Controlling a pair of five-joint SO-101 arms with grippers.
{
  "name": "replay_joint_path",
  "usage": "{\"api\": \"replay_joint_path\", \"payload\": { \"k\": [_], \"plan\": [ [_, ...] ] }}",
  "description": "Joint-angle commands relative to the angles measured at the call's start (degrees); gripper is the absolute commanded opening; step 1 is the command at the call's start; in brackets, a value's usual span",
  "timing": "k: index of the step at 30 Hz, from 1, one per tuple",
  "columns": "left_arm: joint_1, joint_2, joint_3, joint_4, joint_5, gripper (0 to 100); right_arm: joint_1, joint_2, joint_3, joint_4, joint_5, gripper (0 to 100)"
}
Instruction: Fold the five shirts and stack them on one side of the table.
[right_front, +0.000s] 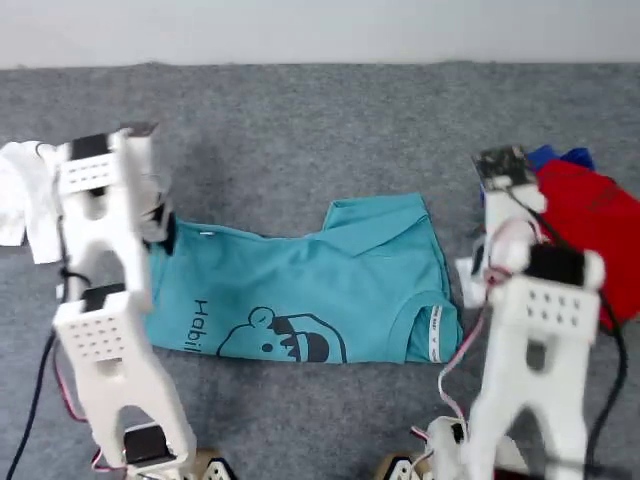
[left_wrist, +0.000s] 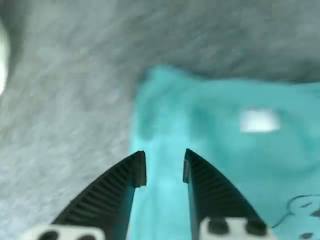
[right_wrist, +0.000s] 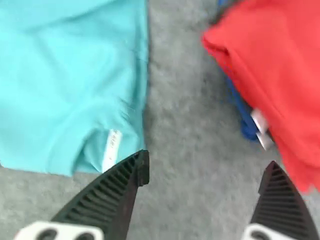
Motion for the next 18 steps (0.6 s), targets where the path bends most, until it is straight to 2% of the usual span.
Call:
{"api": "replay_joint_path", "payload": {
  "k": [1, 5, 11, 16, 18],
  "plan": [
    [5.2, -2.5, -2.5, 1.7, 1.2, 13, -2.9, 13.1, -14.1, -0.8, -3.2, 34.9],
    [8.0, -2.5, -2.5, 1.7, 1.2, 13, -5.5, 29.5, -29.1, -0.7, -3.4, 34.9],
    [10.6, -2.5, -1.8, 1.7, 1.2, 13, -10.3, 50.2, -50.3, 6.5, -3.2, 34.9],
    [14.2, -2.5, -0.1, 1.6, 1.2, 13, -11.7, 61.7, -61.2, 8.7, -3.5, 34.8],
    [15.6, -2.4, 0.3, 1.6, 1.2, 13, -12.3, 64.7, -64.3, 8.8, -3.5, 31.9]
  ]
}}
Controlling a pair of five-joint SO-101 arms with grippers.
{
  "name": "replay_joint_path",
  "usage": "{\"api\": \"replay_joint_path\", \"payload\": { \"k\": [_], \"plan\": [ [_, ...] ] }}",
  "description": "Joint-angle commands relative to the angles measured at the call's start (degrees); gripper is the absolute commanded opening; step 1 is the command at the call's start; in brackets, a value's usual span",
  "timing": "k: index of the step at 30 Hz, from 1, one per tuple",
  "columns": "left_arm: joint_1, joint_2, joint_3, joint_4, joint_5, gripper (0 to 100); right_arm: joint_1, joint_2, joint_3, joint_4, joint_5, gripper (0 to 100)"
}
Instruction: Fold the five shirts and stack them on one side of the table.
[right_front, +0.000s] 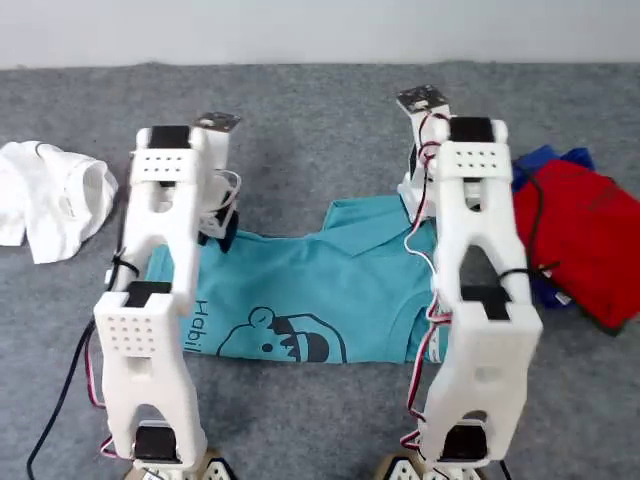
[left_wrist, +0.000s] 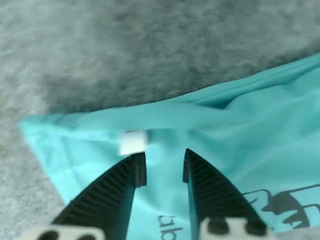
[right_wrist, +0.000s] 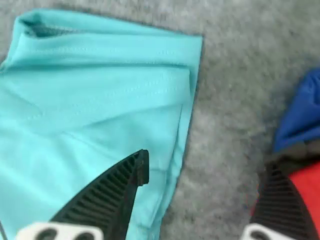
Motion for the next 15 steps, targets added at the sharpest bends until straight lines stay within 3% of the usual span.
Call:
{"api": "replay_joint_path", "payload": {
  "k": [1, 6, 15],
  "plan": [
    [2.6, -2.3, 0.0, 1.6, 0.7, 13, -1.0, 3.7, -7.8, 0.7, -0.5, 29.2],
    [5.7, -2.4, 0.0, 1.5, 0.7, 13, -2.9, 8.0, -13.6, 0.1, -0.6, 15.3],
    [11.9, -1.9, 0.0, 1.4, 0.7, 13, -2.9, 11.1, -17.2, 0.8, -2.7, 14.2]
  ]
}}
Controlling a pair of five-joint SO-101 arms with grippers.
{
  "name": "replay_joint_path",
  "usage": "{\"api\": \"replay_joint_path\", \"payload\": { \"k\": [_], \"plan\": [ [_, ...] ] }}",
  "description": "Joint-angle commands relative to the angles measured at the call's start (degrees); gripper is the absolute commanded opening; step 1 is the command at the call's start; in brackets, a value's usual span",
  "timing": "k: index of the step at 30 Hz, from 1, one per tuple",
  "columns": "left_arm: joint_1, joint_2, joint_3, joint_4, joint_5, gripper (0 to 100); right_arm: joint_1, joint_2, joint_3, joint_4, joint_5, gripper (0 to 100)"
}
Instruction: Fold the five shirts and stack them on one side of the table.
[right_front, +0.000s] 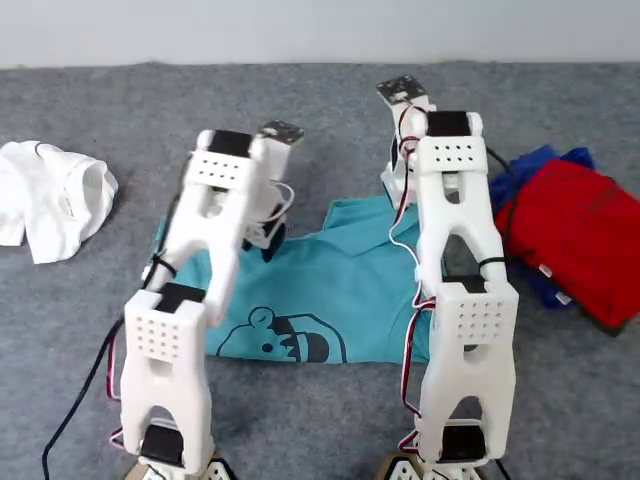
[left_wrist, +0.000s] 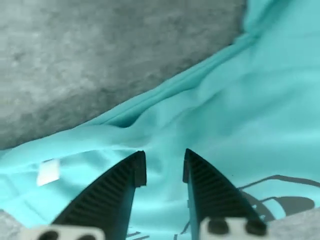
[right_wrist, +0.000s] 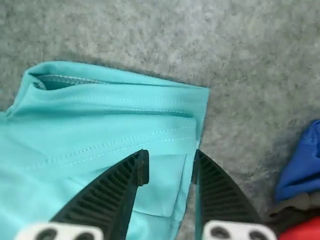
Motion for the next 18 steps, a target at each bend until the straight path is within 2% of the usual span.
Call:
{"api": "replay_joint_path", "payload": {
  "k": [1, 18],
  "plan": [
    [1.1, -2.0, -0.2, 1.4, 0.7, 13, -0.1, 0.0, -2.1, 0.7, -1.2, 14.2],
    [3.3, -2.5, -0.4, 1.5, 0.7, 13, 0.7, 2.2, -1.1, 0.8, -1.2, 13.9]
  ]
}}
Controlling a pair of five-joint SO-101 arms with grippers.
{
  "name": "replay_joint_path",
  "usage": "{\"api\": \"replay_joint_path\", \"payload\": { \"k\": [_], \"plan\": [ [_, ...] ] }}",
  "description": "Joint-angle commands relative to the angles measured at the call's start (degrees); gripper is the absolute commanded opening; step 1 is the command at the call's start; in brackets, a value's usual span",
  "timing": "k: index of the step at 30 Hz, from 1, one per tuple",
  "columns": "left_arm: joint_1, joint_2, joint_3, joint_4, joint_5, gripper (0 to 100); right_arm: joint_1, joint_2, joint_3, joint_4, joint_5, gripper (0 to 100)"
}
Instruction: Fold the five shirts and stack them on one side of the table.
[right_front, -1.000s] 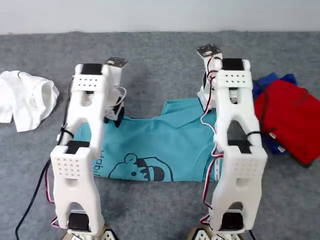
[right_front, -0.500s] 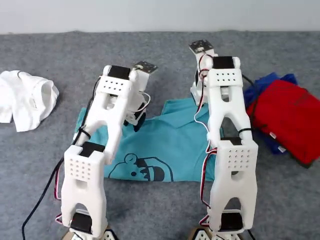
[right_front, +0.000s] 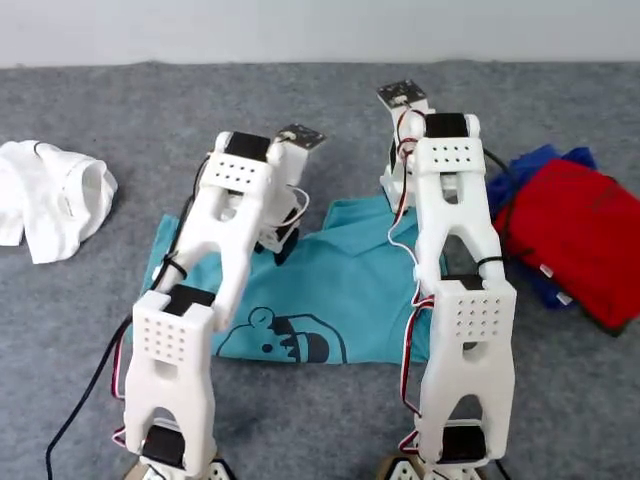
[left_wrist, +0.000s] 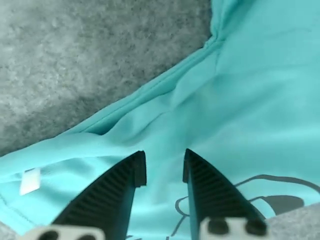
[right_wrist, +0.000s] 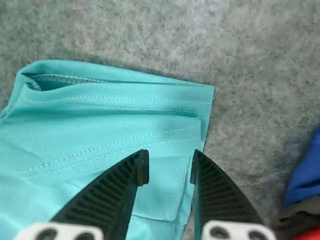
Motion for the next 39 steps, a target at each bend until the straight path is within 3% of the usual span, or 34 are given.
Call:
{"api": "replay_joint_path", "payload": {
  "k": [1, 39],
  "plan": [
    [0.6, -2.5, -0.4, 1.5, 0.7, 13, 0.8, 0.6, -1.0, 1.0, -0.8, 13.9],
    [0.8, -2.3, -0.3, 1.5, 0.7, 13, 2.9, 9.4, -6.0, -3.4, -0.8, 13.8]
  ]
}}
